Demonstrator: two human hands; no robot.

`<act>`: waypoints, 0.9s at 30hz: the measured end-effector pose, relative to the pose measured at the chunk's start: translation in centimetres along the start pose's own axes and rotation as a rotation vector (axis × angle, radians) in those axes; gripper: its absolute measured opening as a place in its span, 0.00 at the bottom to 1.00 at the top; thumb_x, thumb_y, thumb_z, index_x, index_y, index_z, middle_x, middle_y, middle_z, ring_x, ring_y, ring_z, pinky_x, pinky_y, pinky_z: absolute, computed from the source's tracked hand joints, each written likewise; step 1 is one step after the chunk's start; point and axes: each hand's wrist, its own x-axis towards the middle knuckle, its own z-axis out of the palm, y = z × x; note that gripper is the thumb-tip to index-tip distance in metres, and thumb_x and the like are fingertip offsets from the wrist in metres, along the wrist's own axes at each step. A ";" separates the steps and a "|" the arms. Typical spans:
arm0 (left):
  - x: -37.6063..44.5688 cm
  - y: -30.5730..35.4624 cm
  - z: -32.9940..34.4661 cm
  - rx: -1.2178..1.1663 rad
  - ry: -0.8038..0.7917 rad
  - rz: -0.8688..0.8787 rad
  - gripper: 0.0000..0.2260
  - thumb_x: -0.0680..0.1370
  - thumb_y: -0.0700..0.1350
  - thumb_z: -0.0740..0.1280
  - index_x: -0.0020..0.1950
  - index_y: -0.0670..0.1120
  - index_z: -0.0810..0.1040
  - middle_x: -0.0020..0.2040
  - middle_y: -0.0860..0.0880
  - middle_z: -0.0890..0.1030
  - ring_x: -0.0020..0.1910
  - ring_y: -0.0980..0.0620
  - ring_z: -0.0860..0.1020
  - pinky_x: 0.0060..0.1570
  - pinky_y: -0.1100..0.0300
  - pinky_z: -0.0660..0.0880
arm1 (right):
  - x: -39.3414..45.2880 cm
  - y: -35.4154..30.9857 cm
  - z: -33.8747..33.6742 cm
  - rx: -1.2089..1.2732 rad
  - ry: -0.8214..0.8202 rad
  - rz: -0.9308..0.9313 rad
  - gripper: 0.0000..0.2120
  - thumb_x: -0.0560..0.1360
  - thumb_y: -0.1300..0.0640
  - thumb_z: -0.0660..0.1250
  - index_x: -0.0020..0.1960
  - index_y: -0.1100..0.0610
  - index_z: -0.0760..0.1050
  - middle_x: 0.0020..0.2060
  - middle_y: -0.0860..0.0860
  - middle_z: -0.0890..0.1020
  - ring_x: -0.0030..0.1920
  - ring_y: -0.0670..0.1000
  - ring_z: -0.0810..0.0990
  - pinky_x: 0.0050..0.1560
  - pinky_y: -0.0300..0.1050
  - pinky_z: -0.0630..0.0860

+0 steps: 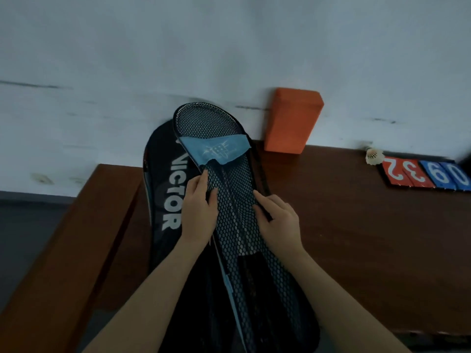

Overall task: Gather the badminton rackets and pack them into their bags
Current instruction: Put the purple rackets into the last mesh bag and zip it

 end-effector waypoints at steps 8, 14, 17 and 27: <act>4.0 -8.2 -5.3 0.132 -0.149 -0.047 0.24 0.78 0.41 0.62 0.74 0.45 0.61 0.67 0.44 0.68 0.64 0.44 0.67 0.64 0.45 0.63 | 2.4 -6.3 8.9 0.108 -0.034 0.067 0.14 0.74 0.64 0.65 0.58 0.62 0.78 0.38 0.50 0.79 0.37 0.46 0.76 0.36 0.47 0.78; 4.4 -13.8 -5.9 0.295 -0.415 -0.250 0.30 0.80 0.43 0.57 0.77 0.49 0.43 0.76 0.47 0.55 0.71 0.40 0.59 0.66 0.39 0.57 | 1.3 -7.6 13.7 -0.160 -0.189 0.095 0.10 0.72 0.57 0.68 0.53 0.55 0.80 0.40 0.48 0.80 0.39 0.51 0.79 0.38 0.44 0.68; 3.0 -15.8 -5.6 0.218 -0.418 -0.355 0.34 0.79 0.47 0.58 0.75 0.49 0.37 0.75 0.45 0.58 0.66 0.37 0.66 0.61 0.37 0.65 | 0.0 -6.0 14.2 -0.219 -0.263 0.225 0.09 0.76 0.55 0.66 0.55 0.53 0.78 0.46 0.49 0.78 0.43 0.52 0.78 0.45 0.48 0.68; 1.3 -17.2 -3.5 0.101 -0.379 -0.443 0.30 0.80 0.55 0.56 0.76 0.54 0.42 0.71 0.40 0.62 0.65 0.38 0.63 0.65 0.48 0.58 | -1.6 -3.0 14.8 -0.052 -0.411 0.557 0.20 0.79 0.45 0.56 0.69 0.45 0.65 0.64 0.49 0.69 0.64 0.49 0.65 0.63 0.46 0.52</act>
